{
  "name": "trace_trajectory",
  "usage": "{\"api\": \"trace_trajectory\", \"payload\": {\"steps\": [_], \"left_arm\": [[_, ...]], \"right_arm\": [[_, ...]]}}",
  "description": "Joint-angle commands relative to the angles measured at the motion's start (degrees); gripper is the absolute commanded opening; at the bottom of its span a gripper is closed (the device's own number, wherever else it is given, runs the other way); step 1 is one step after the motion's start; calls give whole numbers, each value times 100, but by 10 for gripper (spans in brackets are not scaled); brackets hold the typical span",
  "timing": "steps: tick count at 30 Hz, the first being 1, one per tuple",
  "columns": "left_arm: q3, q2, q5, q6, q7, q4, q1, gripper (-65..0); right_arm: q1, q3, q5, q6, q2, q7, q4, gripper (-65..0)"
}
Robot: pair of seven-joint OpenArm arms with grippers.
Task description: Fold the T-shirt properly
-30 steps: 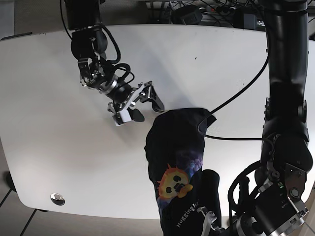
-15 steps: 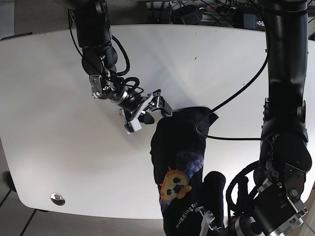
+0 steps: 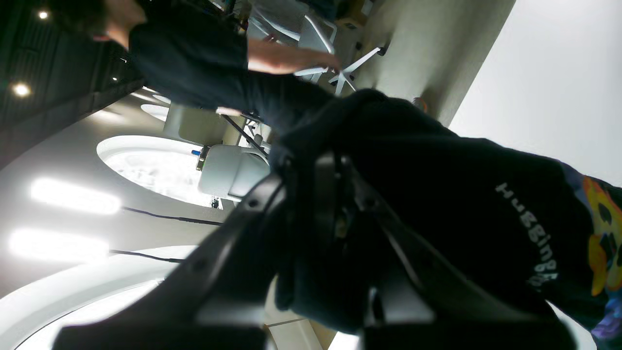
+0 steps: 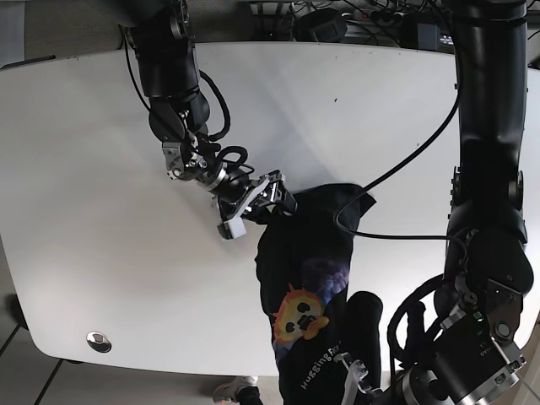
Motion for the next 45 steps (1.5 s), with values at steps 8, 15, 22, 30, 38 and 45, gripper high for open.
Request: {"api": "trace_trajectory", "payload": {"steps": [8,15,22,30,38,45], "left_arm": [[-273,-23,103,28,-99,7,-218,-650],[-731,-322,103,28,-143,-907,-139,-650],[-748,-568,103,28,-820,-2375,-174,-650],[-766,-1201,60,28,-908,-2551,635,-650],[-1601,-1561,68,28,-899,-1189,3299,-650],[-2700,-1210,95,28,-899,33,6384,-650]], "right_arm": [[0,474,133,69,458,-448,1176,-629],[123,1652,133,77,1091,-1819,2661,-629],[1688,1687,89,51,1794,-2610,2740,-629],[2321,1722,142,95,2532,-2804,2600,-629],[229,2812,142,693,2295,-2786,3206,-629],[-1864,3577,133,935,1829,-2786,3505,-629]]}}
